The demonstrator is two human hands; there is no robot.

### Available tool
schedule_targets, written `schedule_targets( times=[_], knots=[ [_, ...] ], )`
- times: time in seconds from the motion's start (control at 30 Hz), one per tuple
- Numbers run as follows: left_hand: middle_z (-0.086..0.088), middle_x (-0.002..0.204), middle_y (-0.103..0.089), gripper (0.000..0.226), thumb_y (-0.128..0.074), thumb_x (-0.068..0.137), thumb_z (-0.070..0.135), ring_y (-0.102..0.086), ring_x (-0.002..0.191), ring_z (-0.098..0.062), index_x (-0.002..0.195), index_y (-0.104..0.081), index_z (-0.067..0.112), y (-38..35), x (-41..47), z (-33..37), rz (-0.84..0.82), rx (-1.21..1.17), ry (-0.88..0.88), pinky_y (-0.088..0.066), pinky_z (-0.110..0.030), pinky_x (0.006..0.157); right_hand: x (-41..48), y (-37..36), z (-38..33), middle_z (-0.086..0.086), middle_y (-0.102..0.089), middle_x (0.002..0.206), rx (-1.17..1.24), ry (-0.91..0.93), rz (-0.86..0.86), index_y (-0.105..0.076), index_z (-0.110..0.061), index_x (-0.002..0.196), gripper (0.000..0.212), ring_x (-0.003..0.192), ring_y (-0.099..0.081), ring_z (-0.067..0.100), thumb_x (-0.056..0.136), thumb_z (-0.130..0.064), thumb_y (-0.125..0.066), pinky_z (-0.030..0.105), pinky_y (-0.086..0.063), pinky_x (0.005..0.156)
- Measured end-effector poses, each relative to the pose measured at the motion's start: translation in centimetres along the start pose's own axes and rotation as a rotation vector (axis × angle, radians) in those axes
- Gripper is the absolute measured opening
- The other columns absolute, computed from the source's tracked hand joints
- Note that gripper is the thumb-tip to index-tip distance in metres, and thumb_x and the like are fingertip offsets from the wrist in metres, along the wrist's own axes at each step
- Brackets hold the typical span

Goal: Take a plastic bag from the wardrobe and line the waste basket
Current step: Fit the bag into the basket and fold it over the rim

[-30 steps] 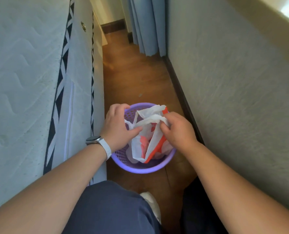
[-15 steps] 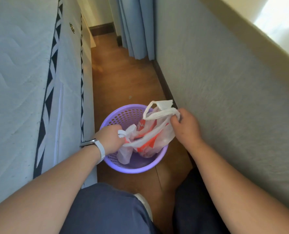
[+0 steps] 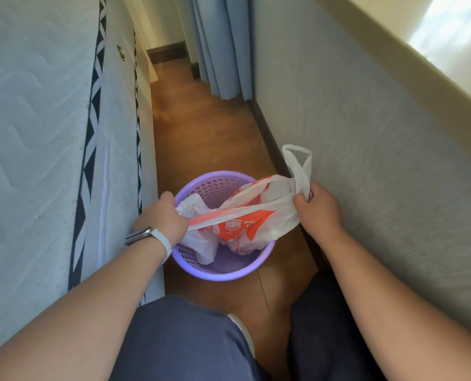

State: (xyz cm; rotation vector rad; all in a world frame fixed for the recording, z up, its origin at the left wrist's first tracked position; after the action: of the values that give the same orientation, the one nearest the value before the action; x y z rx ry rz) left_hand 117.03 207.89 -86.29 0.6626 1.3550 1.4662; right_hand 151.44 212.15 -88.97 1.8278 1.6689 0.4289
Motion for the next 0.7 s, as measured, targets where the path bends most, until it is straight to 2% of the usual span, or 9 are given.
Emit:
schedule_targets(
  times=[0.13, 0.2, 0.27, 0.33, 0.4, 0.43, 0.5, 0.63, 0.7],
  knots=[
    [-0.005, 0.108, -0.055, 0.037, -0.060, 0.076, 0.025, -0.056, 0.096, -0.031, 0.113, -0.055, 0.028, 0.0, 0.2, 1.6, 0.042, -0.061, -0.137, -0.051, -0.041, 0.080, -0.1, 0.7, -1.0, -0.006, -0.061, 0.085, -0.010, -0.011, 0.052, -0.055, -0.022, 0.095, 0.018, 0.079, -0.063, 0.022, 0.084, -0.034, -0.059, 0.044, -0.056, 0.072],
    [-0.004, 0.108, -0.057, 0.031, -0.060, 0.081, 0.025, -0.057, 0.097, -0.029, 0.111, -0.059, 0.026, -0.7, 0.2, 2.1, 0.015, -0.118, -0.190, -0.050, -0.039, 0.082, -0.6, 1.8, -2.6, -0.004, -0.063, 0.098, -0.019, 0.053, 0.159, -0.057, -0.019, 0.107, 0.028, 0.090, -0.063, 0.022, 0.083, -0.034, -0.060, 0.042, -0.055, 0.078],
    [-0.002, 0.104, -0.059, 0.021, -0.060, 0.083, 0.029, -0.059, 0.092, -0.026, 0.104, -0.060, 0.028, -1.1, 0.5, 1.7, -0.002, -0.138, -0.164, -0.051, -0.039, 0.081, -1.7, 2.6, -5.9, 0.006, -0.064, 0.106, -0.006, 0.267, 0.287, -0.060, -0.011, 0.112, 0.035, 0.098, -0.060, 0.025, 0.082, -0.029, -0.061, 0.038, -0.049, 0.084],
    [-0.001, 0.101, -0.059, 0.016, -0.060, 0.084, 0.030, -0.059, 0.090, -0.026, 0.099, -0.061, 0.028, -1.0, 0.8, 1.6, 0.001, -0.137, -0.157, -0.052, -0.040, 0.081, -3.8, 2.2, -9.9, 0.012, -0.064, 0.101, -0.018, 0.598, 0.348, -0.063, -0.006, 0.102, 0.027, 0.095, -0.058, 0.026, 0.081, -0.022, -0.061, 0.036, -0.046, 0.082],
    [0.000, 0.097, -0.059, 0.006, -0.060, 0.082, 0.030, -0.059, 0.089, -0.025, 0.088, -0.060, 0.031, -1.0, 0.8, 1.9, 0.004, -0.125, -0.172, -0.051, -0.039, 0.079, -5.1, -0.2, -12.3, 0.012, -0.063, 0.095, -0.058, 0.848, 0.276, -0.064, -0.005, 0.094, 0.016, 0.087, -0.059, 0.029, 0.081, -0.015, -0.061, 0.037, -0.048, 0.076],
    [0.001, 0.096, -0.059, 0.004, -0.060, 0.081, 0.030, -0.059, 0.088, -0.025, 0.083, -0.058, 0.033, -1.0, 0.8, 2.0, 0.002, -0.117, -0.175, -0.051, -0.038, 0.078, -4.9, -1.8, -12.8, 0.012, -0.063, 0.093, -0.086, 0.899, 0.199, -0.064, -0.005, 0.092, 0.014, 0.085, -0.059, 0.030, 0.081, -0.013, -0.061, 0.039, -0.049, 0.074],
    [0.001, 0.095, -0.060, 0.007, -0.060, 0.079, 0.027, -0.060, 0.090, -0.026, 0.080, -0.056, 0.033, -0.9, 1.0, 2.0, 0.015, -0.113, -0.171, -0.050, -0.036, 0.077, -3.3, -4.7, -12.4, 0.010, -0.063, 0.094, -0.190, 0.889, 0.056, -0.064, -0.008, 0.094, 0.015, 0.086, -0.060, 0.032, 0.080, -0.012, -0.060, 0.042, -0.051, 0.073],
    [-0.002, 0.110, -0.059, 0.035, -0.058, 0.076, 0.022, -0.058, 0.104, -0.030, 0.110, -0.057, 0.028, -0.2, 2.2, 3.4, 0.035, 0.097, -0.234, -0.049, -0.039, 0.080, 0.5, -7.6, -9.7, 0.009, -0.063, 0.109, -0.460, 0.756, -0.114, -0.065, -0.010, 0.104, 0.030, 0.100, -0.058, 0.034, 0.075, -0.015, -0.062, 0.046, -0.051, 0.084],
    [0.001, 0.112, -0.060, 0.036, -0.056, 0.076, 0.023, -0.058, 0.105, -0.028, 0.111, -0.057, 0.029, -0.8, 2.8, 4.5, -0.032, 0.212, -0.287, -0.049, -0.038, 0.080, 1.6, -7.7, -8.5, 0.007, -0.061, 0.116, -0.536, 0.699, -0.135, -0.065, -0.013, 0.110, 0.033, 0.108, -0.055, 0.031, 0.078, -0.019, -0.061, 0.044, -0.047, 0.090]
  ],
)
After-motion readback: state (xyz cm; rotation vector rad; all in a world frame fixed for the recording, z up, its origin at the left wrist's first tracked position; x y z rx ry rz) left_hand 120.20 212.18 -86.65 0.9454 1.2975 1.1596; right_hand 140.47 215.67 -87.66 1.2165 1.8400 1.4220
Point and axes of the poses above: each hand's wrist, its own x-axis towards the middle knuckle, its own y-axis out of the back of the hand, z = x × y, the point moved 8 cm from there along x, towards the middle knuckle
